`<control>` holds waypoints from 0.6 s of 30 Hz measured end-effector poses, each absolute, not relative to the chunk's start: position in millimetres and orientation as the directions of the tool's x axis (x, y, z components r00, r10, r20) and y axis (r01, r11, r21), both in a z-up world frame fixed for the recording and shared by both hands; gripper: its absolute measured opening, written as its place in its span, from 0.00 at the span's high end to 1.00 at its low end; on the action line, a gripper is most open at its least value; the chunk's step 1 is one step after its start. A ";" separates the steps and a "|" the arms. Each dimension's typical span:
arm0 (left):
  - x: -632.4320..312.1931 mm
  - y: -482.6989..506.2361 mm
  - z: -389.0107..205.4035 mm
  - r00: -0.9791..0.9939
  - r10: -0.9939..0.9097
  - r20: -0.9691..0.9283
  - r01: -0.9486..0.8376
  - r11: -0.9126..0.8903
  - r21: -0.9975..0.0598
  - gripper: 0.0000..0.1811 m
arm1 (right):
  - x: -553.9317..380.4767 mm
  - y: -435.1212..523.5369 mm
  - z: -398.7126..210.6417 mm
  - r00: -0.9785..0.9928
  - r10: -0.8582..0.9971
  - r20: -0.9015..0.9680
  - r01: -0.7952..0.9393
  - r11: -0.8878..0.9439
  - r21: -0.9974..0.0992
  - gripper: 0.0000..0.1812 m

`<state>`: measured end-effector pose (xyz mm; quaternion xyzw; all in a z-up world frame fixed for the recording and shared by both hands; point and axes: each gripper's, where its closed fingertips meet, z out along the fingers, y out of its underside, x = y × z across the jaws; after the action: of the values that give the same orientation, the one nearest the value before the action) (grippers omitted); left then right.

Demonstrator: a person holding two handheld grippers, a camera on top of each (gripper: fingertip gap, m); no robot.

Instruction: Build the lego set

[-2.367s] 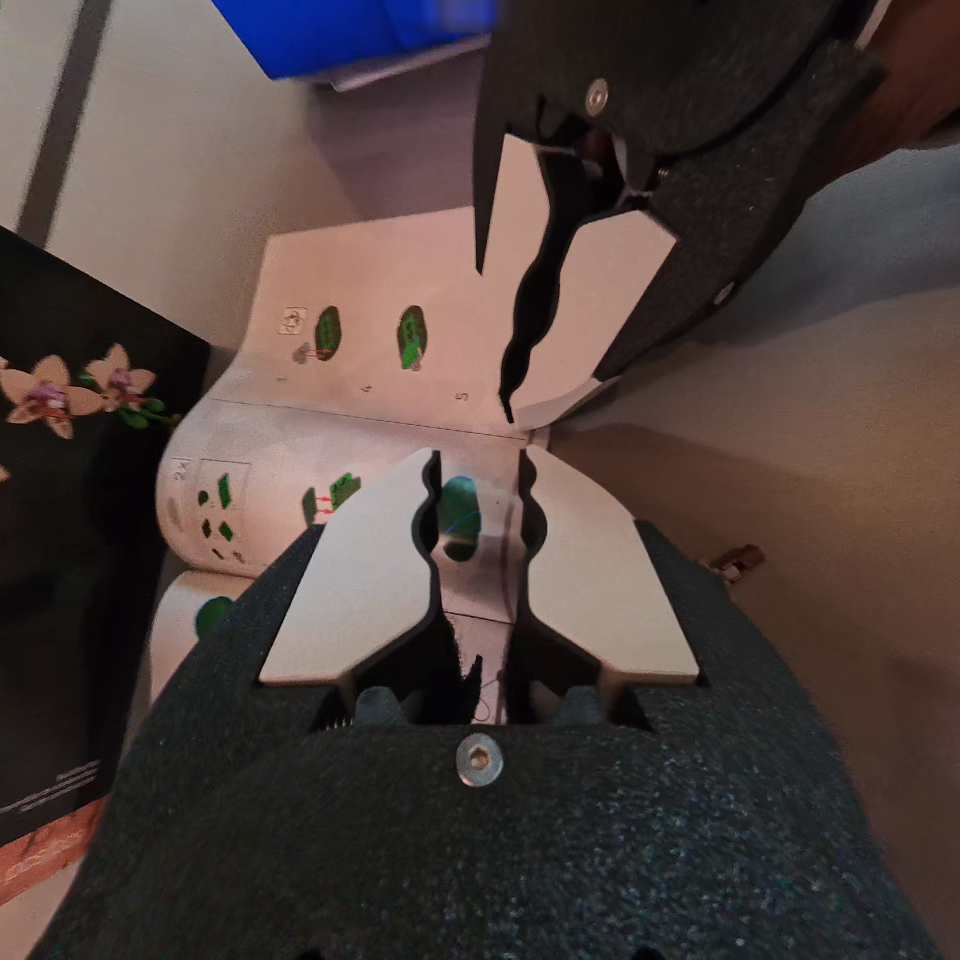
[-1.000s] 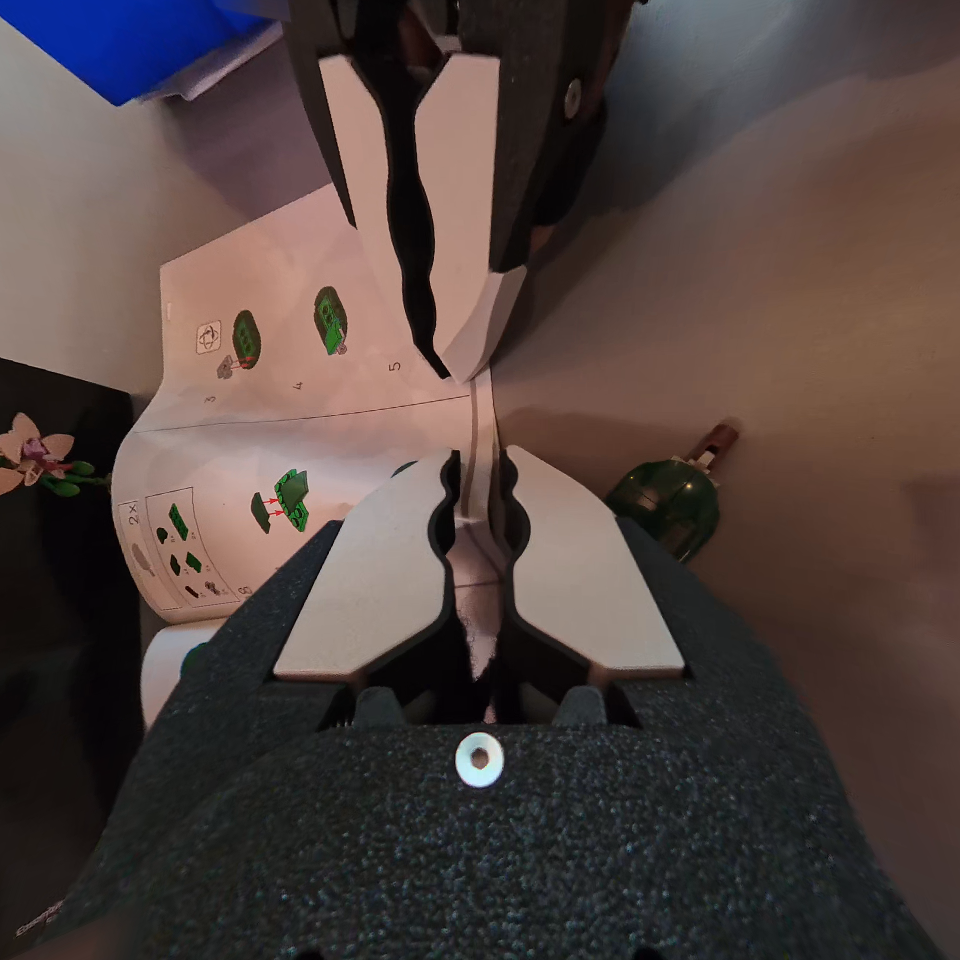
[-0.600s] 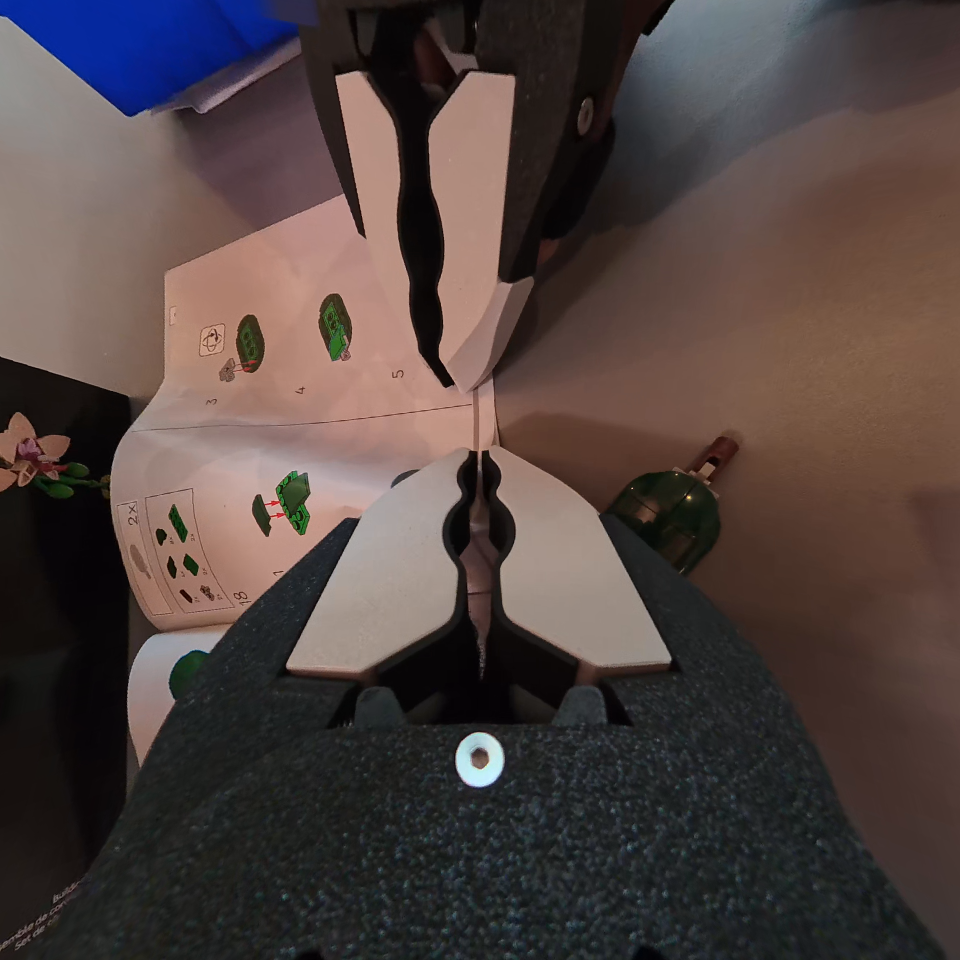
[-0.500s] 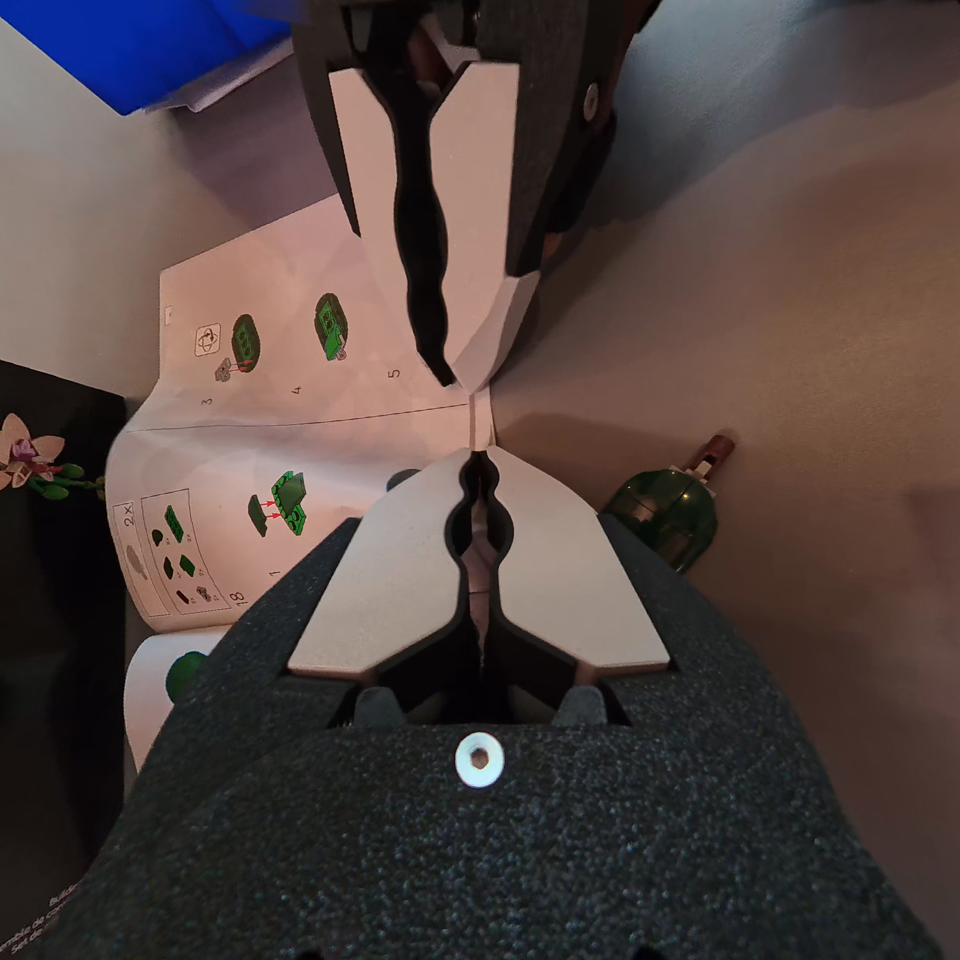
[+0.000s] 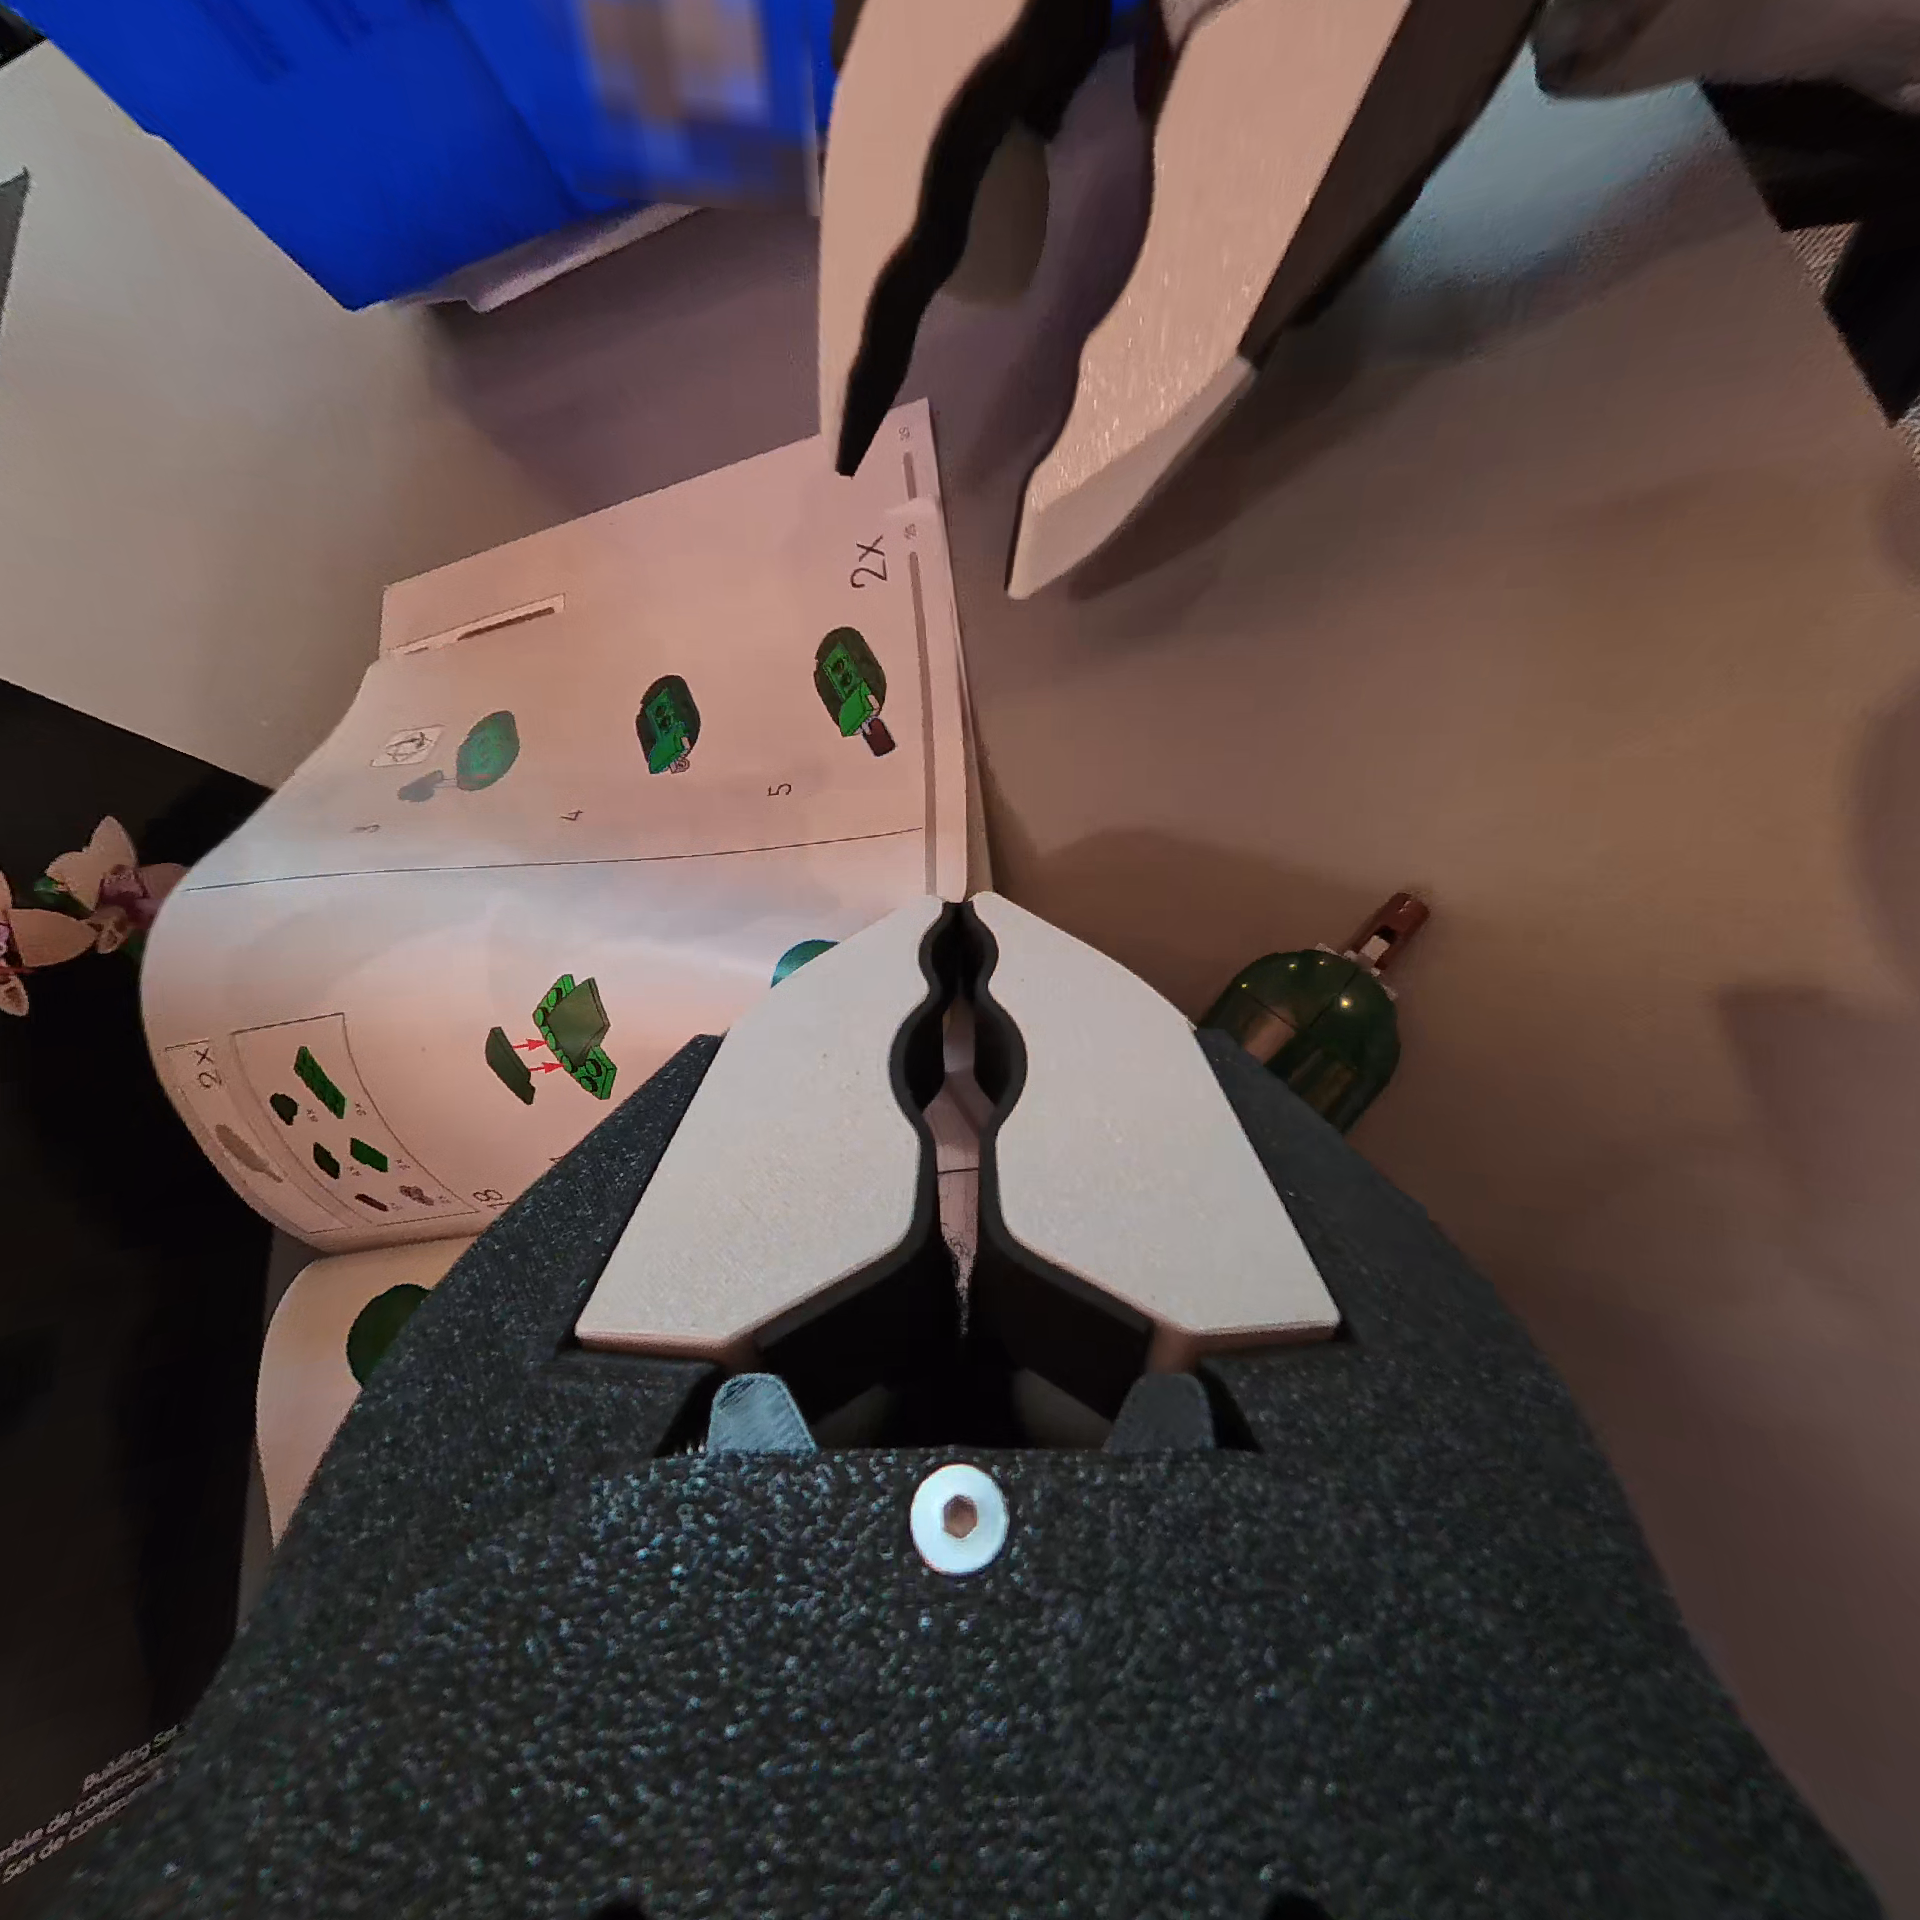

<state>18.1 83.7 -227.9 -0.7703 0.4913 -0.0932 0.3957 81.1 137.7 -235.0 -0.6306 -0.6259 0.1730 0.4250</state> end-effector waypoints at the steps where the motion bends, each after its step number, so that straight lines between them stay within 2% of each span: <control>1: 18.1 82.8 -226.8 0.501 -0.831 -0.240 -0.677 -0.204 -0.707 1.00 | 82.2 141.4 -235.8 0.173 0.919 0.354 0.649 0.164 -0.743 0.78; 9: 14.3 78.2 -216.8 0.527 -0.827 -0.196 -0.614 -0.211 -0.760 1.00 | 70.1 121.5 -235.2 0.061 0.929 0.365 0.596 0.260 -0.760 0.79; 18: 5.2 70.2 -205.4 0.544 -0.826 -0.152 -0.547 -0.211 -0.810 1.00 | 76.0 120.6 -239.2 -0.054 0.906 0.420 0.605 0.364 -0.708 0.82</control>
<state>5.2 70.2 -205.4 -0.7618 0.4504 -0.1592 0.4375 76.0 120.6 -239.2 -0.5363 -0.7045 0.1745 0.4308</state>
